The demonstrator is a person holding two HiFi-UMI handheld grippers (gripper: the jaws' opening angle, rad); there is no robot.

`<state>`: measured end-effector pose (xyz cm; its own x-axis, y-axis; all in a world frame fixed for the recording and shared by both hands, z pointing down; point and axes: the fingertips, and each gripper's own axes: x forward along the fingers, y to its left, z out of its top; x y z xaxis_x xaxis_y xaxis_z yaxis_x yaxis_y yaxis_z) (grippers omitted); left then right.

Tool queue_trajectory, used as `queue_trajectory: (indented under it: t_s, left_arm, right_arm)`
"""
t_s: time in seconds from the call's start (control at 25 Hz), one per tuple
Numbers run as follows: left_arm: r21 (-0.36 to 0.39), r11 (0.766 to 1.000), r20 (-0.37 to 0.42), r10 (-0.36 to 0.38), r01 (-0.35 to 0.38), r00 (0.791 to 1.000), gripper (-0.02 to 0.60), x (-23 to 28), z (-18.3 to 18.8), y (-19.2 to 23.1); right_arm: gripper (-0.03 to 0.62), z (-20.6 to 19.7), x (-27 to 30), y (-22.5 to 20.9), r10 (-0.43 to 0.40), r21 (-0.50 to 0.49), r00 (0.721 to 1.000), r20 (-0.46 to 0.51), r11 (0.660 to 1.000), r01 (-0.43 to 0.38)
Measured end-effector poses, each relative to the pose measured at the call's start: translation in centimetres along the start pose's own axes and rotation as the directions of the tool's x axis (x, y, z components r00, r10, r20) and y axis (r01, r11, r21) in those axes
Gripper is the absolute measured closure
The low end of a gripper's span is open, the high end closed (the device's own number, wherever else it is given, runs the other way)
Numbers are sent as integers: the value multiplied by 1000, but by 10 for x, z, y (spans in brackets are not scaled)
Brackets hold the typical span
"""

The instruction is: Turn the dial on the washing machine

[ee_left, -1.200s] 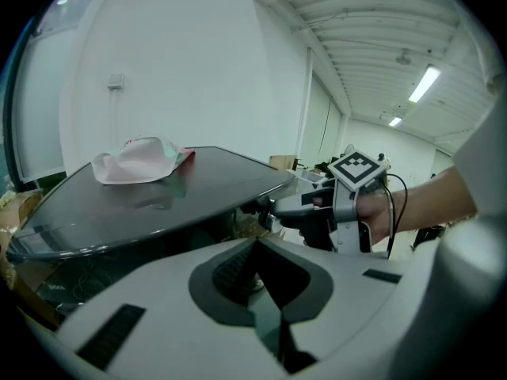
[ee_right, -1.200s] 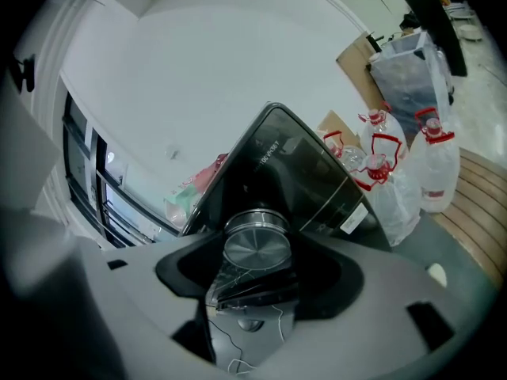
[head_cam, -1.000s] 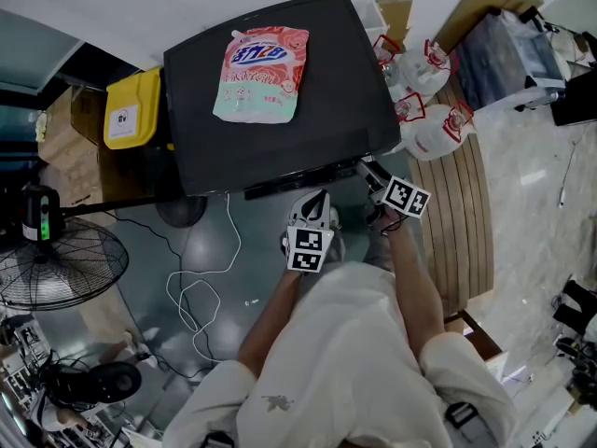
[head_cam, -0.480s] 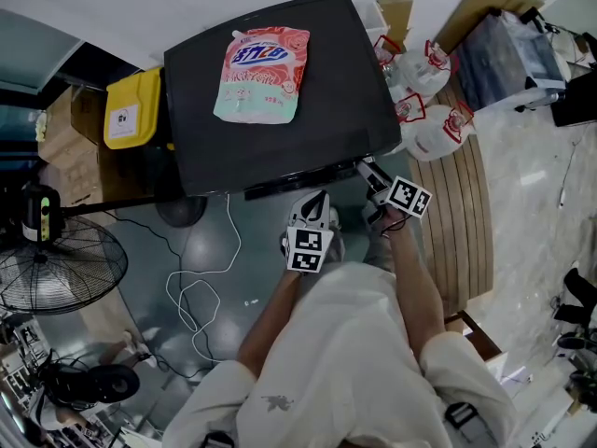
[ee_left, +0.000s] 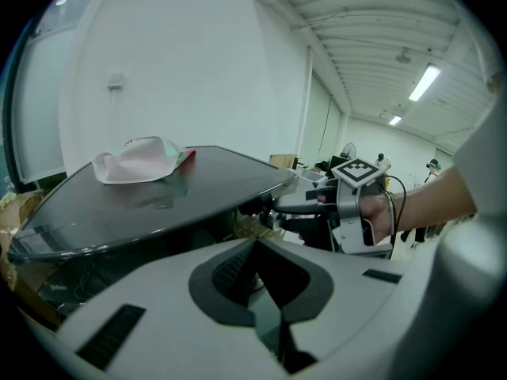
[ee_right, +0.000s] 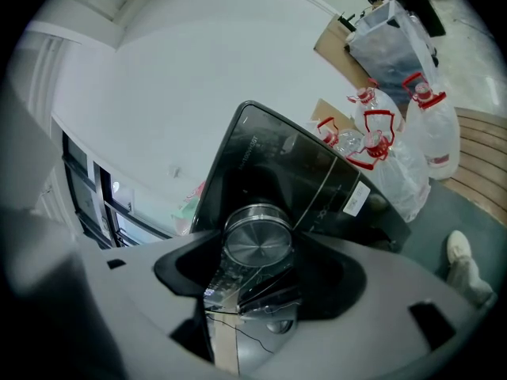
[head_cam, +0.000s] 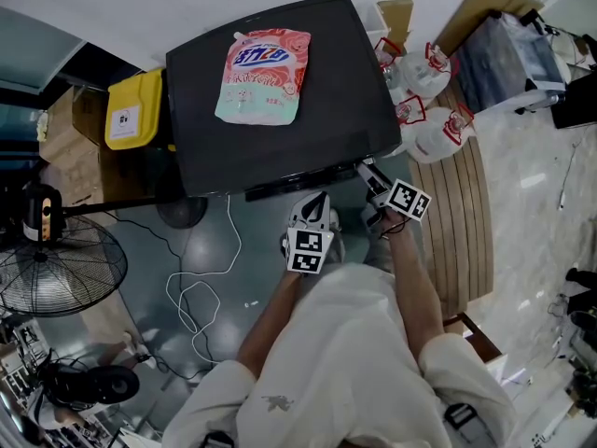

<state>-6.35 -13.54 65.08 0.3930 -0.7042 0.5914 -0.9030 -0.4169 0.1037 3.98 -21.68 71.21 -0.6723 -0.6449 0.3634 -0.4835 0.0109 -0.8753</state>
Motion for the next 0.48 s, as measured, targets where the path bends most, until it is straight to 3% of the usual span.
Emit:
queue_trajectory:
  t_s: [0.28,0.48]
  left_arm:
    - [-8,1000,4,-1,1,1000,569,-1,3,-1]
    - [-9,1000,19,1,-1,1000,569,-3,7,-1]
  right_arm:
    - [301,-7,-11,3,-6,-48,1000,-30,999,5]
    - [332,-13,-24,7,-42,-186,998,-51,982,32]
